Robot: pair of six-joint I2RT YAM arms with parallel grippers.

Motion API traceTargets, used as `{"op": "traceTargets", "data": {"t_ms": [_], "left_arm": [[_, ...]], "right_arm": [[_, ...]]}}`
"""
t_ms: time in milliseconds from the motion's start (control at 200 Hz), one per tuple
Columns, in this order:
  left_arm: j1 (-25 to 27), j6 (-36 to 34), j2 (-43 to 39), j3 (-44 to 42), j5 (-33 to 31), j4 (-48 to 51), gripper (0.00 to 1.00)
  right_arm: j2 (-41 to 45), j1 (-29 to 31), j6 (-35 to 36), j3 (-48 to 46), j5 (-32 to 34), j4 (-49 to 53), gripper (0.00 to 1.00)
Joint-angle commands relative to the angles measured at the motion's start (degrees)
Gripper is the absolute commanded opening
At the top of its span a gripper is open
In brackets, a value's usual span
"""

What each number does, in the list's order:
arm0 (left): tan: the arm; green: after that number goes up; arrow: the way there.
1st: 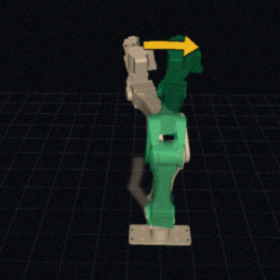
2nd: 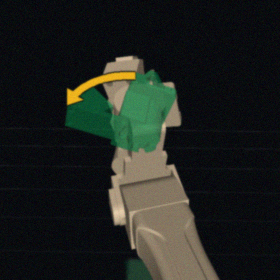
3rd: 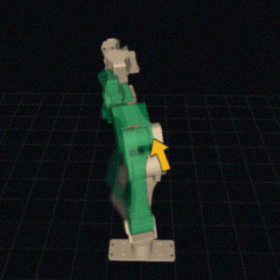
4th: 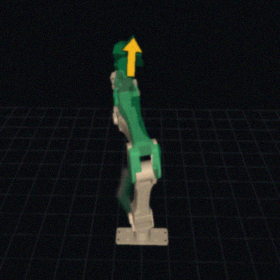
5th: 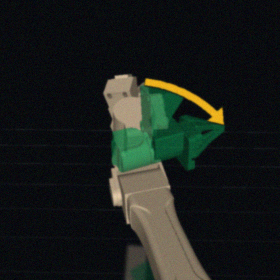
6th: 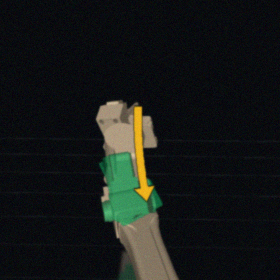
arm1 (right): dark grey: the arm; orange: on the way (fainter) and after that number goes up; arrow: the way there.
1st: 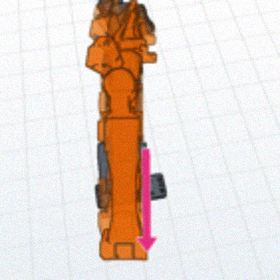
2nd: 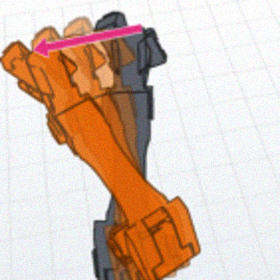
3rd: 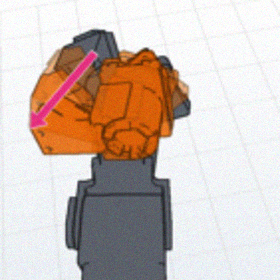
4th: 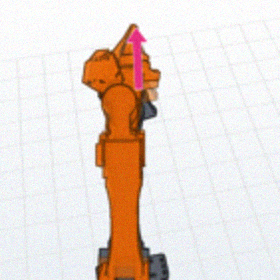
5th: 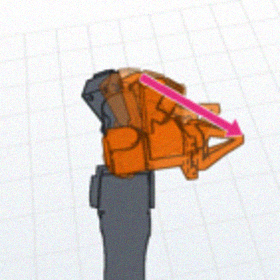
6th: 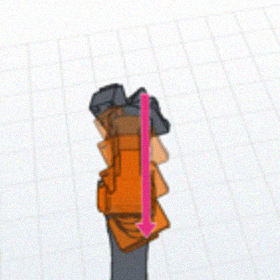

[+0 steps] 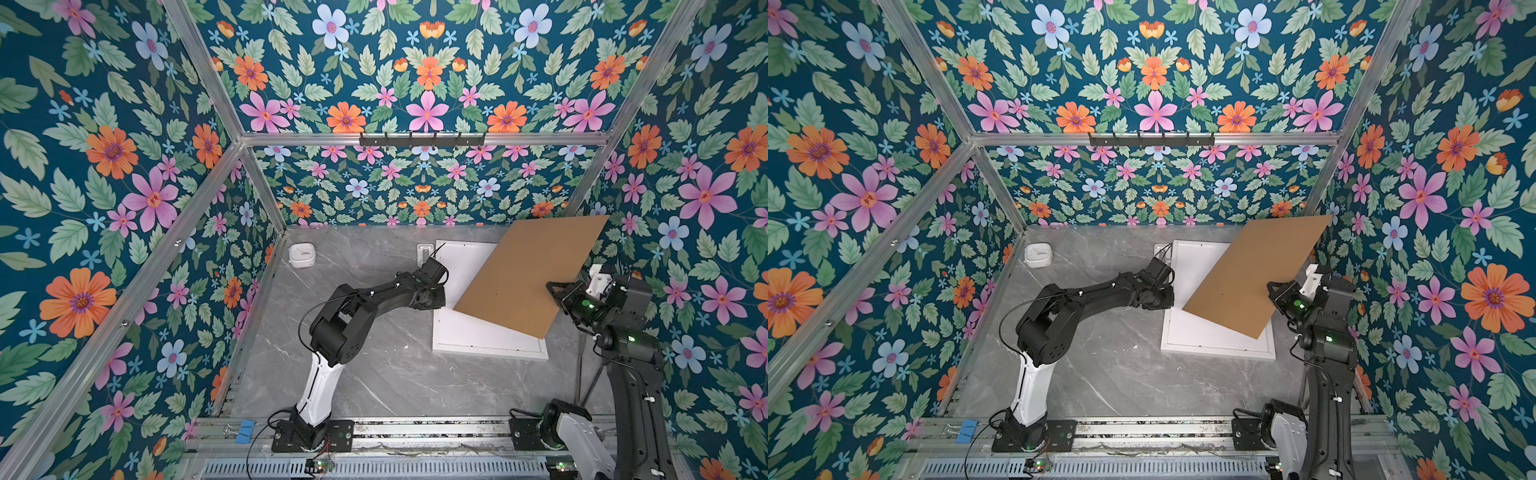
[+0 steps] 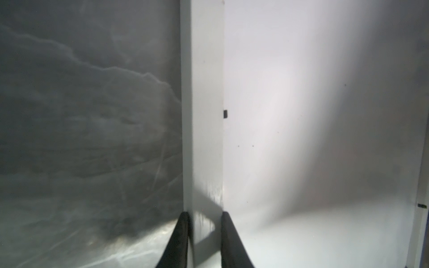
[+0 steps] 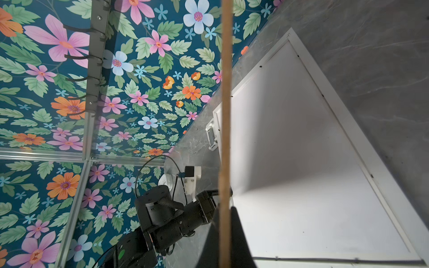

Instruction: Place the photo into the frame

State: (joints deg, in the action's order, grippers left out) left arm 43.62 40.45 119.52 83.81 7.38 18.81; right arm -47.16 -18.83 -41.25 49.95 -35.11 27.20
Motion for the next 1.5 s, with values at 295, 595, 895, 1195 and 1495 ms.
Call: {"op": "traceTargets", "data": {"t_ms": [295, 595, 895, 1195, 1495], "left_arm": [[-3.3, 0.6, -7.2, -9.5, -2.0, 3.7, 0.18], [-6.8, -7.0, -10.9, -13.7, -2.6, 6.9, 0.19], [-9.8, -10.5, -14.6, -18.5, -0.8, 6.2, 0.21], [-10.7, -9.3, -16.5, -17.8, 1.5, 6.2, 0.41], [-12.8, -8.8, -18.9, -18.4, 5.7, 5.1, 0.49]], "right_arm": [[-1.9, 0.6, -1.9, -4.6, -13.4, -12.7, 0.00], [-5.3, 7.7, 3.9, -2.9, -16.1, -10.4, 0.00], [-11.1, 10.9, 3.2, -3.7, -19.7, -12.4, 0.00], [-15.9, 14.6, 3.8, -3.9, -19.0, -15.0, 0.00], [-21.7, 15.8, 1.9, -3.9, -20.9, -21.3, 0.00]]}}
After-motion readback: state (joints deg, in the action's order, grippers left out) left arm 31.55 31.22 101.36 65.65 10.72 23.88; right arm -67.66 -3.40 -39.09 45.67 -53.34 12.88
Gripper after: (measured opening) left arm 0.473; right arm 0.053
